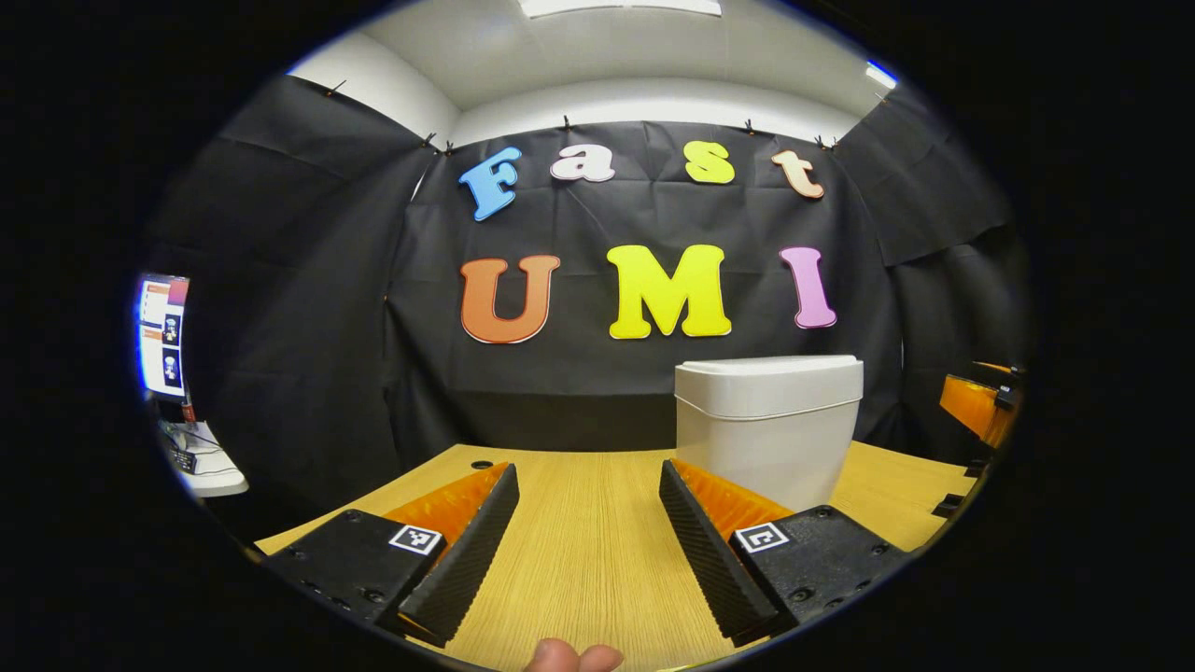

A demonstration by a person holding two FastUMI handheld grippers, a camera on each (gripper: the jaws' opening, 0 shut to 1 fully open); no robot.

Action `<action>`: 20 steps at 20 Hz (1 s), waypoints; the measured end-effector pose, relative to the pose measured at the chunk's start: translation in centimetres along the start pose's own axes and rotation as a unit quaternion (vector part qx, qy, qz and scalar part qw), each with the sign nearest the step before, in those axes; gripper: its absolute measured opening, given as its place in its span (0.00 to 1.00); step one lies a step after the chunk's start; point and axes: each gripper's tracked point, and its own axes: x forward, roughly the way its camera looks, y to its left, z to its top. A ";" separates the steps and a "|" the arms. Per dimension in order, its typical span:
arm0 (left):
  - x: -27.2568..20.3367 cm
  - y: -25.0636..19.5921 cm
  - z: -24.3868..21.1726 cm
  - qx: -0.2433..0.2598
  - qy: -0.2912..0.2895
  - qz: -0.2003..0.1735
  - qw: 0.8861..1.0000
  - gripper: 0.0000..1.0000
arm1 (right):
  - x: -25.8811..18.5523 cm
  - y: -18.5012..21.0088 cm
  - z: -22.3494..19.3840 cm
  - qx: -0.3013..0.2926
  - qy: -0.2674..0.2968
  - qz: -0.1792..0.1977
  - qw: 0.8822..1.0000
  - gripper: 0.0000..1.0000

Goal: Press the lid of the desktop garbage bin to open it, pick up the crumpled paper on the desktop and throw it into the bin, then pick up the pop can on the desktop and drop it into the bin, and finally close the garbage bin lid.

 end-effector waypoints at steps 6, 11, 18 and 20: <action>0.0 -0.6 -0.5 0.000 0.007 -0.018 1.000 0.98 | -0.5 1.3 0.0 -0.016 -0.002 0.011 1.000 0.95; 0.0 -1.1 -0.7 0.003 0.010 -0.028 1.000 0.98 | -0.6 1.8 -0.1 -0.008 -0.003 0.014 1.000 0.95; -0.2 -2.1 -0.3 0.010 0.005 -0.040 0.999 0.98 | -0.2 2.2 0.8 -0.015 -0.009 0.019 1.000 0.98; -0.2 -2.0 -0.5 0.015 0.005 -0.038 0.999 0.98 | -0.4 2.9 1.6 -0.009 -0.021 0.024 0.999 0.95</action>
